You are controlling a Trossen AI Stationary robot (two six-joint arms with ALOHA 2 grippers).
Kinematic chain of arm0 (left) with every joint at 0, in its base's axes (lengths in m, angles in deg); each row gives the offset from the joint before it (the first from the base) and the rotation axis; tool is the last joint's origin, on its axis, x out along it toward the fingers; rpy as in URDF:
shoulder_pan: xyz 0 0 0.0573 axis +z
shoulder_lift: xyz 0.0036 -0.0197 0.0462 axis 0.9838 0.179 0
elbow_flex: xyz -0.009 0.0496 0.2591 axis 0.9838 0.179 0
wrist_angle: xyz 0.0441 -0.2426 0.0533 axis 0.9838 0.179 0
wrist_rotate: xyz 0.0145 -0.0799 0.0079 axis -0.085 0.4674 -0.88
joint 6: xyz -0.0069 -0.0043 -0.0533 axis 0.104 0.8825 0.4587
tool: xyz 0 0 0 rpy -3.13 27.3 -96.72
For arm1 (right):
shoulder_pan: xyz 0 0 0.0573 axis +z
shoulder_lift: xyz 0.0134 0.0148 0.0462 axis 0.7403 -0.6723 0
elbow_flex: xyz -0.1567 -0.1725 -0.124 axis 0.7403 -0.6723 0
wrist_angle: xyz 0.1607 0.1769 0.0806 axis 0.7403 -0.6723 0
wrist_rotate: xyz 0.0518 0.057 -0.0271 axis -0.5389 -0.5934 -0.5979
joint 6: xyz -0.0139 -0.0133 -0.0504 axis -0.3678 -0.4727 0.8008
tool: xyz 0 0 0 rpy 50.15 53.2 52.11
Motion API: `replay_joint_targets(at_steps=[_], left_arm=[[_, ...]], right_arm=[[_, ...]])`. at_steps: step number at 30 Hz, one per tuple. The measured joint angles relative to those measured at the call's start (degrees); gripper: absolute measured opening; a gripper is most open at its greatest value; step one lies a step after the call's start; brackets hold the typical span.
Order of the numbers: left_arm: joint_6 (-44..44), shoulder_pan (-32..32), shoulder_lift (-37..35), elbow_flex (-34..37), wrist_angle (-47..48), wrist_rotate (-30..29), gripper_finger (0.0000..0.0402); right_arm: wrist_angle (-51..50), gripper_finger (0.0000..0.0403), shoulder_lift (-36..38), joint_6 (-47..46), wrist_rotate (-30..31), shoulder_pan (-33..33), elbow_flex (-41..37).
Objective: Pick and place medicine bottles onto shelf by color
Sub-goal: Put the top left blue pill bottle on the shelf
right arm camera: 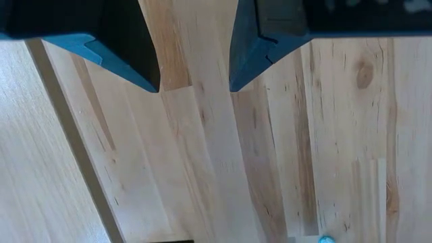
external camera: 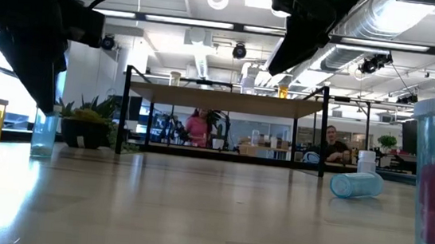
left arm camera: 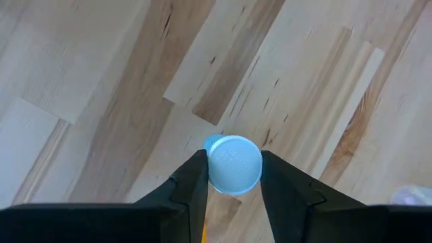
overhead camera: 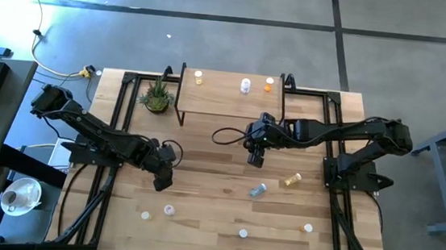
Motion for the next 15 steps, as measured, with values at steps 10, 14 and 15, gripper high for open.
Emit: replay_joint_targets(at_steps=[10,14,15], left_arm=[[-4.83,2.02,-0.18,-2.82,0.14,1.27,0.0116],[-11.26,5.4,-0.24,-7.49,0.32,2.92,0.0116],[-13.08,6.42,-0.24,-8.8,0.47,3.04,0.0117]], right_arm=[[-0.24,0.0169,0.32,0.81,1.86,0.0,0.0],[-0.69,0.0169,1.86,0.76,2.02,0.0,0.0],[-0.78,0.0169,2.36,1.02,2.03,0.0,0.0]])
